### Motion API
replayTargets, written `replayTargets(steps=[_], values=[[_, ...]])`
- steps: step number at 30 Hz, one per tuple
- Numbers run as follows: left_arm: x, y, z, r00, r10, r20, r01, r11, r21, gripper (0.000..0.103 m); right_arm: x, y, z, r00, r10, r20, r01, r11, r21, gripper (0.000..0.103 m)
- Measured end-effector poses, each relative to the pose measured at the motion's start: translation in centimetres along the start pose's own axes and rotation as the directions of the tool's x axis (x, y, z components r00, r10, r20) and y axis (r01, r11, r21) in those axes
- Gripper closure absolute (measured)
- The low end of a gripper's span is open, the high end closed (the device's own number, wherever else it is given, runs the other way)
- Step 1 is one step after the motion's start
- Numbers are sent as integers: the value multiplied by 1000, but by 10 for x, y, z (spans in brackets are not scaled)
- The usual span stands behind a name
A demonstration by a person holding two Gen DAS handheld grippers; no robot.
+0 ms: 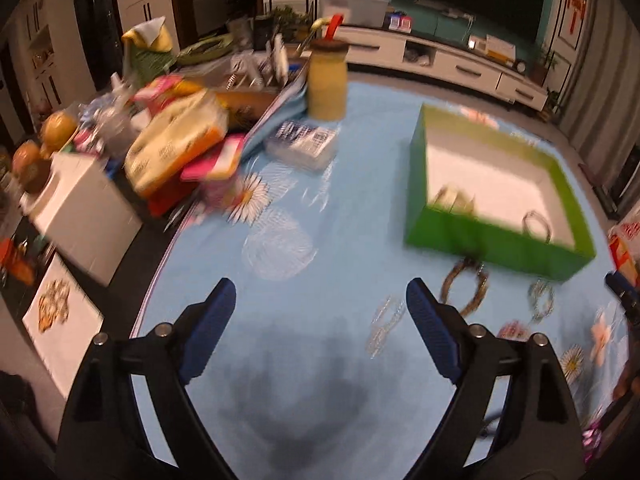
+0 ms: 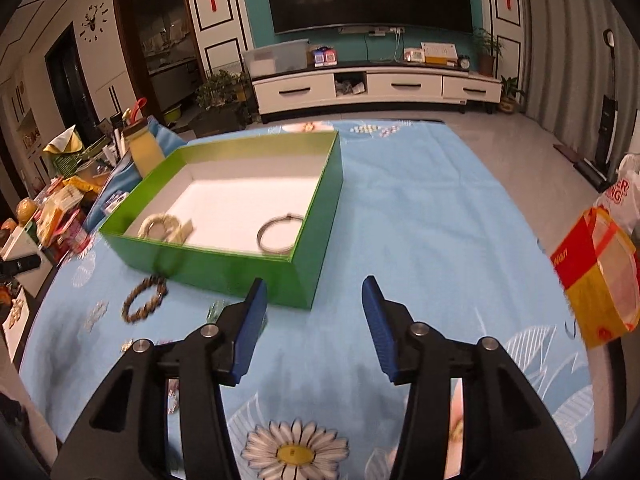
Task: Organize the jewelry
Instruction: 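Lift both open tools out of the green box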
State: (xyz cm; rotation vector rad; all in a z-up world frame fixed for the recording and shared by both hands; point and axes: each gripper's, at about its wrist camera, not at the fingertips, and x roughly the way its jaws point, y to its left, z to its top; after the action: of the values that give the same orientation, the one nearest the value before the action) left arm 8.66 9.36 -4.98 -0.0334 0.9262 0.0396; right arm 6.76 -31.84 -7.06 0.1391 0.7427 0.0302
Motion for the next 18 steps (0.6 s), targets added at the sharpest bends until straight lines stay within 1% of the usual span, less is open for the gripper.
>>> replayTargets(steps=[3,4,8,9,10,11,12,15,17,18], values=[[1,5,-19,1000,-9,-26,10,1000,9,15,-8,4,-11,1000,23,-18,-23,1000,-6,53],[1,8,-26,999,-24,-40,24,1000,8,15,-10,7,-14,999,35,-22,-35,999,-9,53],[3,6,-41,995,-73,-72,73,997,0,15,-18,19,-26,993,111,-45,-112,993,-24,53],[3,6,-45,993,-88,-79,88,996,-3,15,-20,25,-30,988,145,-57,-147,988,-37,53],[2,4,-49,992,-97,-84,97,995,-3,15,-21,28,-33,985,161,-63,-164,985,-45,53],[1,3,-52,990,-108,-90,108,994,-4,15,-22,33,-36,978,193,-75,-197,979,-56,53],[2,2,-55,988,-120,-95,120,993,-5,15,-22,39,-39,964,247,-97,-253,966,-57,53],[4,-2,-63,982,-152,-112,152,988,-9,15,-22,55,-43,924,360,-126,-368,928,-47,53],[5,-5,-67,979,-168,-119,168,986,-9,15,-23,67,-44,922,364,-130,-376,923,-83,53],[5,-6,-68,978,-173,-120,173,985,-5,15,-23,78,-46,923,359,-138,-375,919,-122,53]])
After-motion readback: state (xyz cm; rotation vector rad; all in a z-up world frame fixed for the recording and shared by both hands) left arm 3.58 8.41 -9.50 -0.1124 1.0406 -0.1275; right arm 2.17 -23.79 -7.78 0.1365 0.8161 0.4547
